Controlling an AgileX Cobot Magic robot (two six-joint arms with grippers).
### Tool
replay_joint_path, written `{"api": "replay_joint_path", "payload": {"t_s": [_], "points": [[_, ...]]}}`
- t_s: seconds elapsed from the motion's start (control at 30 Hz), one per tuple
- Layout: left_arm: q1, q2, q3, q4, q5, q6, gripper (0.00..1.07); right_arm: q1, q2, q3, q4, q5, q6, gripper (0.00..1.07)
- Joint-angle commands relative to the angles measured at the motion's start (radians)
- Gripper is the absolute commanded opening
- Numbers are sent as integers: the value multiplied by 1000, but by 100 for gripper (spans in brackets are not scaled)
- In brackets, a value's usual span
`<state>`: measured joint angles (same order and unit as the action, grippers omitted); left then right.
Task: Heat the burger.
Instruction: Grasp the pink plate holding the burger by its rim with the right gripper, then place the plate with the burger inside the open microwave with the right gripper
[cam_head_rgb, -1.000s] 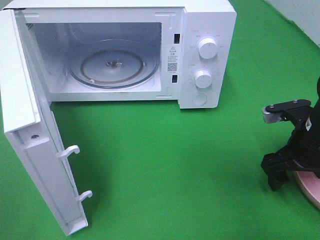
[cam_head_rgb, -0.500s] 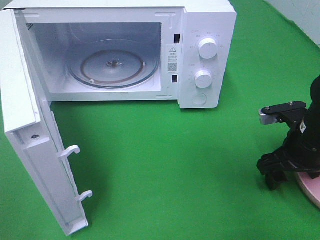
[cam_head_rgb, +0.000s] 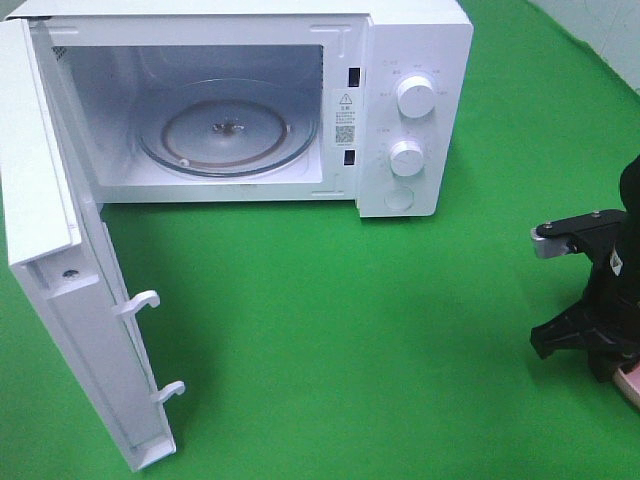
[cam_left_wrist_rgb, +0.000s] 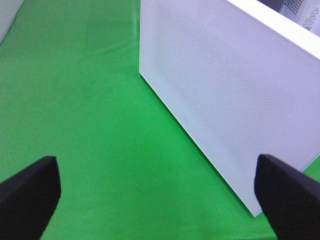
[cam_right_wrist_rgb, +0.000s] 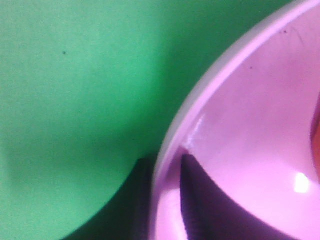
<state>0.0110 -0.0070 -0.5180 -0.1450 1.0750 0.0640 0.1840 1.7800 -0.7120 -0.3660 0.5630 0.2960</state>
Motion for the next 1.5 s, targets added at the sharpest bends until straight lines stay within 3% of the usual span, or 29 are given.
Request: {"api": "replay_joint_path", "payload": {"t_s": [0.03, 0.37, 1.07, 1.5], "points": [[-6, -15, 4, -2, -8, 0, 98, -5, 11, 5, -14, 21, 13, 0], [-6, -15, 4, -2, -8, 0, 98, -4, 3, 4, -15, 57, 21, 0], [-6, -15, 4, -2, -8, 0, 98, 188, -105, 5, -310, 235, 332, 0], [-6, -15, 4, -2, -8, 0, 98, 288, -190, 5, -333, 315, 365, 0]]}}
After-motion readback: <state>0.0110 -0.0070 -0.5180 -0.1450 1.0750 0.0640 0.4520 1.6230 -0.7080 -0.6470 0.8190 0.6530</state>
